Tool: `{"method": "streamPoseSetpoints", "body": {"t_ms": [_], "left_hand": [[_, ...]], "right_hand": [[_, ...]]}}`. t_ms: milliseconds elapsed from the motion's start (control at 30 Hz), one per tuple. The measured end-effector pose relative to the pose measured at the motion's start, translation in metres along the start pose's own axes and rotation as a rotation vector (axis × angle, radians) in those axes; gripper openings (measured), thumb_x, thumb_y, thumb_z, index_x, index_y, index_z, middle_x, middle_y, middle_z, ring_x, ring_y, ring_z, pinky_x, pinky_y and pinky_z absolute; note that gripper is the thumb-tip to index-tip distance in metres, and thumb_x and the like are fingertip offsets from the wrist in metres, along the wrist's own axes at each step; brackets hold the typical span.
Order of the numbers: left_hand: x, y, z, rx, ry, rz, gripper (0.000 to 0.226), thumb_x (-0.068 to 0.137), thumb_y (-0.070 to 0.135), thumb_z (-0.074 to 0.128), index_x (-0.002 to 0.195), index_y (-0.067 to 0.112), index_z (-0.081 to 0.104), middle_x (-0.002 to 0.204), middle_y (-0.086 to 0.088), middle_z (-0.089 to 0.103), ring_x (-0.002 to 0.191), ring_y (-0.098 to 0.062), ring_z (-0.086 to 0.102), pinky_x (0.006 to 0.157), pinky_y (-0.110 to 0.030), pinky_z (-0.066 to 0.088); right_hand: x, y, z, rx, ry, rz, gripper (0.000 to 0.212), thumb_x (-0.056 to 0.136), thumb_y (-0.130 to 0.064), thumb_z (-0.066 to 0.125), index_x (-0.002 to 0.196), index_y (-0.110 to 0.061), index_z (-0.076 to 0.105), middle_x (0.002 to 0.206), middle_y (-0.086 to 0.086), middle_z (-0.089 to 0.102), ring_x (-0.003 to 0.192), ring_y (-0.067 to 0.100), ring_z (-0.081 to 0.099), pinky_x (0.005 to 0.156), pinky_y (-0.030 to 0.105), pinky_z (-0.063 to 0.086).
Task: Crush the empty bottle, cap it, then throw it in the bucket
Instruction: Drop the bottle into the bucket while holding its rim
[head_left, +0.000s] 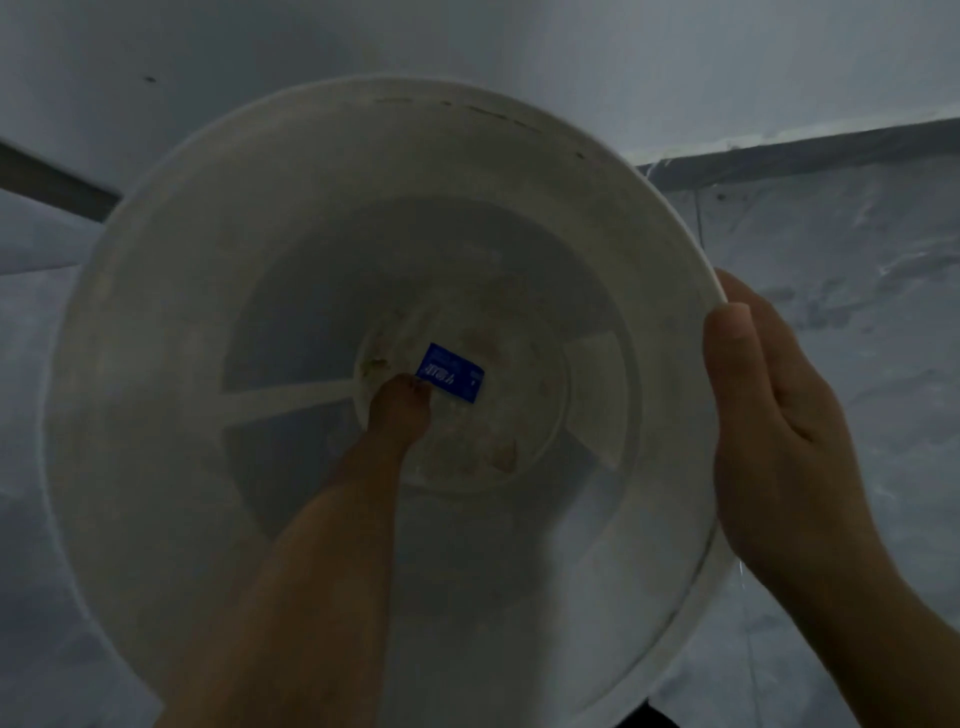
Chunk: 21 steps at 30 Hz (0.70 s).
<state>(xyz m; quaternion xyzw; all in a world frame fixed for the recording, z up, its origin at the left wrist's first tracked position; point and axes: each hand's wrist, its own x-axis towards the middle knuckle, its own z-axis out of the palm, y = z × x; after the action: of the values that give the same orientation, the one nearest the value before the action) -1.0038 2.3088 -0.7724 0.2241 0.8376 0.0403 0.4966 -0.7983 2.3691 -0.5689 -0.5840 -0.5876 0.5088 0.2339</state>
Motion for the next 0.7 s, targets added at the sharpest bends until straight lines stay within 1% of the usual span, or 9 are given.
{"method": "streamPoseSetpoints", "body": {"t_ms": [67,167,267,433,500,533,600,633,700], "left_hand": [[0.009,-0.003,0.007,0.055,-0.021,0.011,0.028,0.097,0.011,0.038,0.094,-0.004,0.061,0.110,-0.032,0.061,0.109,-0.041,0.055,0.089,-0.039,0.045],[0.014,-0.008,0.010,0.140,-0.007,0.014,0.044,0.098,0.011,0.034,0.054,0.015,0.041,0.098,-0.030,0.063,0.108,-0.040,0.055,0.088,-0.038,0.043],[0.017,-0.013,0.009,0.079,0.058,-0.005,0.031,0.097,0.011,0.037,0.083,-0.001,0.062,0.117,-0.031,0.059,0.109,-0.039,0.054,0.087,-0.035,0.042],[0.003,-0.004,-0.004,0.058,0.093,-0.020,0.042,0.097,0.015,0.040,0.131,-0.009,0.039,0.137,-0.026,0.046,0.122,-0.035,0.047,0.099,-0.035,0.039],[-0.007,0.000,-0.011,0.068,0.070,0.020,0.034,0.097,0.015,0.039,0.122,-0.005,0.049,0.134,-0.026,0.049,0.121,-0.034,0.048,0.095,-0.033,0.041],[-0.014,0.001,-0.015,0.066,0.055,0.036,0.026,0.097,0.015,0.038,0.099,0.000,0.060,0.119,-0.026,0.058,0.112,-0.033,0.052,0.083,-0.031,0.044],[-0.033,0.005,-0.022,0.070,0.051,0.058,0.038,0.097,0.014,0.038,0.061,0.016,0.048,0.076,-0.009,0.057,0.091,-0.025,0.053,0.058,-0.022,0.037],[-0.045,0.007,-0.027,0.053,0.048,0.063,0.039,0.097,0.014,0.038,0.058,0.016,0.047,0.070,-0.002,0.052,0.087,-0.022,0.051,0.053,-0.017,0.034],[-0.068,0.011,-0.035,0.033,0.054,0.086,0.030,0.095,0.016,0.040,0.079,0.004,0.063,0.086,-0.011,0.064,0.090,-0.024,0.055,0.062,-0.019,0.038]], "right_hand": [[0.000,0.002,-0.001,0.011,0.009,-0.008,0.026,0.089,-0.042,0.026,0.098,-0.058,0.045,0.088,-0.048,0.056,0.089,-0.025,0.052,0.064,-0.008,0.037],[-0.002,0.005,-0.002,0.006,0.019,0.003,0.027,0.086,-0.046,0.027,0.100,-0.059,0.046,0.090,-0.048,0.056,0.092,-0.025,0.051,0.065,-0.008,0.036],[-0.002,0.005,-0.002,0.013,0.024,-0.001,0.027,0.087,-0.047,0.028,0.100,-0.061,0.047,0.093,-0.046,0.057,0.093,-0.024,0.052,0.066,-0.008,0.037],[-0.002,0.001,-0.001,0.028,0.016,-0.008,0.026,0.088,-0.043,0.028,0.098,-0.059,0.046,0.090,-0.047,0.057,0.092,-0.023,0.052,0.068,-0.007,0.038],[-0.003,-0.001,-0.001,0.015,0.006,-0.013,0.026,0.089,-0.043,0.026,0.101,-0.056,0.046,0.091,-0.046,0.056,0.093,-0.023,0.051,0.069,-0.007,0.036],[-0.003,-0.001,-0.001,-0.001,0.005,-0.006,0.027,0.089,-0.043,0.026,0.105,-0.054,0.045,0.092,-0.044,0.055,0.093,-0.024,0.049,0.070,-0.008,0.035],[-0.004,-0.003,-0.002,-0.028,0.006,0.006,0.029,0.090,-0.044,0.025,0.111,-0.053,0.043,0.097,-0.043,0.049,0.093,-0.026,0.046,0.072,-0.009,0.033],[-0.004,-0.004,-0.002,-0.034,0.002,0.009,0.028,0.091,-0.042,0.025,0.109,-0.055,0.042,0.096,-0.044,0.048,0.092,-0.026,0.045,0.072,-0.010,0.032],[-0.005,-0.007,-0.002,-0.045,-0.011,0.009,0.026,0.092,-0.040,0.025,0.102,-0.059,0.041,0.091,-0.044,0.050,0.089,-0.021,0.047,0.071,-0.008,0.032]]}}
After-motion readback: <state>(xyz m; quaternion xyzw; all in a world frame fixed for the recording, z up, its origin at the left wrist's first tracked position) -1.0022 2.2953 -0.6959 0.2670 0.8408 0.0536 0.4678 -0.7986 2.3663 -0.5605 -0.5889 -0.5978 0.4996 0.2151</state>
